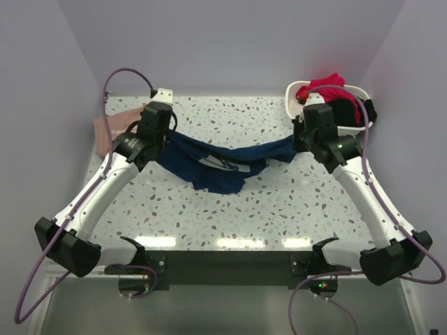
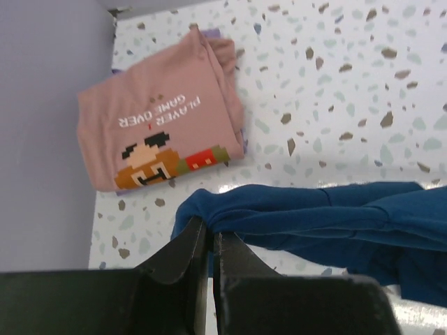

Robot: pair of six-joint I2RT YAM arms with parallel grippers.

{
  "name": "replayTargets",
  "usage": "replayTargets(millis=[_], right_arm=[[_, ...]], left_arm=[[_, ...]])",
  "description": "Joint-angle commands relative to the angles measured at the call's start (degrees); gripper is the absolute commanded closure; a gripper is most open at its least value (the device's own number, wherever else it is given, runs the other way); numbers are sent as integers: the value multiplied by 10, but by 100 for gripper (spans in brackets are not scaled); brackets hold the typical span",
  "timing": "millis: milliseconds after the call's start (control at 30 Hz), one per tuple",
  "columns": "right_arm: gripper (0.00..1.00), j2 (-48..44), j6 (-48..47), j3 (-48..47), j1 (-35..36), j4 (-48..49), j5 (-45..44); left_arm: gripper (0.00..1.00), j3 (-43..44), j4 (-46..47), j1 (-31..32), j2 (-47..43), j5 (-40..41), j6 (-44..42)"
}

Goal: Fold and stack the t-shirts
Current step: Flatten the tshirt out

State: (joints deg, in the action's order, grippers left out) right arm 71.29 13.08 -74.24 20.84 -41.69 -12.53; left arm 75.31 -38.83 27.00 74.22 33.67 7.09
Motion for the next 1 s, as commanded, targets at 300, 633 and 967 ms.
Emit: replayTargets(millis=[300, 633, 967], right_arm=[[100, -105, -67, -233, -2, -145, -87], [100, -132, -82, -480, -2, -254, -54], [100, -112, -79, -339, -2, -162, -107]], left_arm=[[100, 240, -41, -4, -62, 2, -102], [100, 430, -129, -4, -78, -190, -126], [100, 363, -136, -3, 14, -235, -143]])
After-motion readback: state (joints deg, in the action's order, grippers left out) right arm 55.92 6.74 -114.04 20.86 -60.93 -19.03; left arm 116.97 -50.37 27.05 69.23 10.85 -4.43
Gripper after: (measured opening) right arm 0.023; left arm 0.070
